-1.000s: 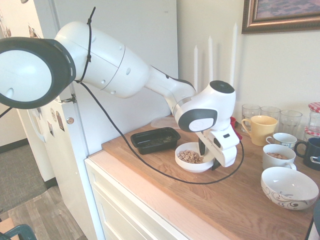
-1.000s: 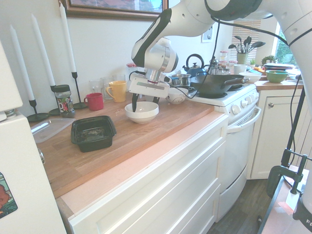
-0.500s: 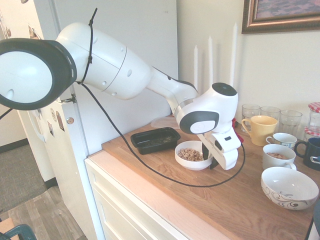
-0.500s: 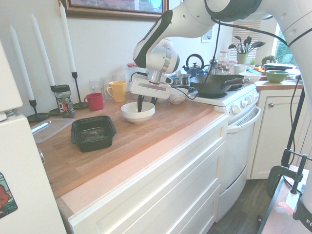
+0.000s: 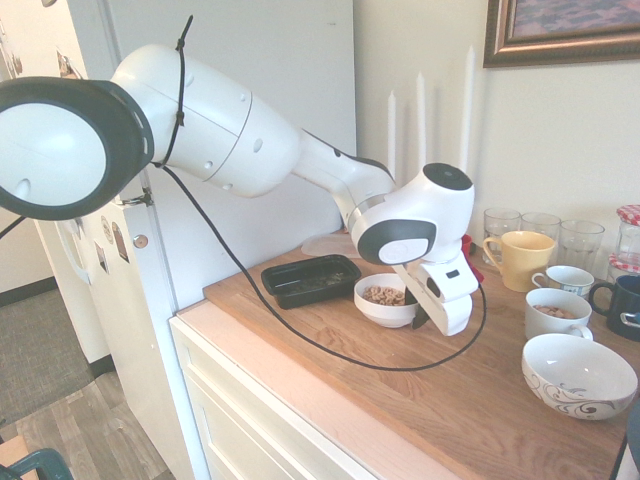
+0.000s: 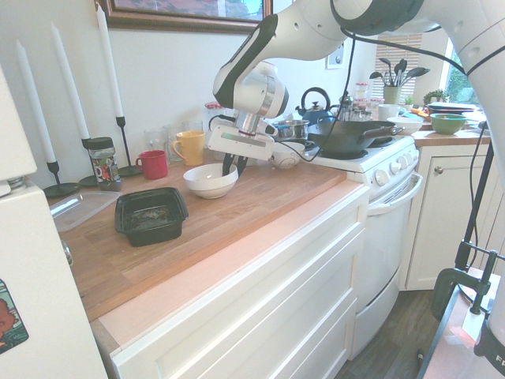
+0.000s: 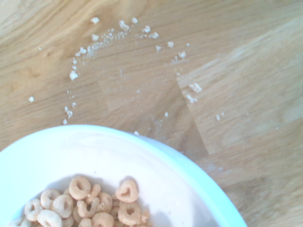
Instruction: Put the cereal into the box
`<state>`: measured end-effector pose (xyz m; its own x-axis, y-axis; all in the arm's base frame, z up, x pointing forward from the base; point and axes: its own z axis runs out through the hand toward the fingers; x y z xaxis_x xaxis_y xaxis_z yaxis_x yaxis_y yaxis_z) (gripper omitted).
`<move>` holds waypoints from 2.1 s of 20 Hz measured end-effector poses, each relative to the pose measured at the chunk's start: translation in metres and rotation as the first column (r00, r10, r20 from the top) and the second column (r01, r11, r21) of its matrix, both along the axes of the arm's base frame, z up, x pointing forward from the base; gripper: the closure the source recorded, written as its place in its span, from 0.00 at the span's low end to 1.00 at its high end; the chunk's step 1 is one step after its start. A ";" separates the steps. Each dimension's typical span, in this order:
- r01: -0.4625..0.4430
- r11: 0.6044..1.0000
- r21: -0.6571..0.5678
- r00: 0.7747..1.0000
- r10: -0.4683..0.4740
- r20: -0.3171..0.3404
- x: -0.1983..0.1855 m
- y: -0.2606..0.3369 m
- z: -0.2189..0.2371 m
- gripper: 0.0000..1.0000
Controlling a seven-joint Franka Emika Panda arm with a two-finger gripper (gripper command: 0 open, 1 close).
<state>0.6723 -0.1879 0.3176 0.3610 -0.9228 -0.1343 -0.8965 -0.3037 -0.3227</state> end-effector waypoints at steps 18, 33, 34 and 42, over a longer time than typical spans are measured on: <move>-0.020 0.998 -0.061 1.000 0.020 -0.003 0.017 0.039 0.039 1.00; -0.039 0.980 -0.196 0.998 0.048 0.044 -0.007 0.117 0.157 1.00; -0.045 0.977 -0.210 0.998 0.054 0.037 -0.011 0.121 0.160 1.00; -0.123 0.937 -0.326 0.992 0.122 -0.023 -0.033 0.170 0.183 1.00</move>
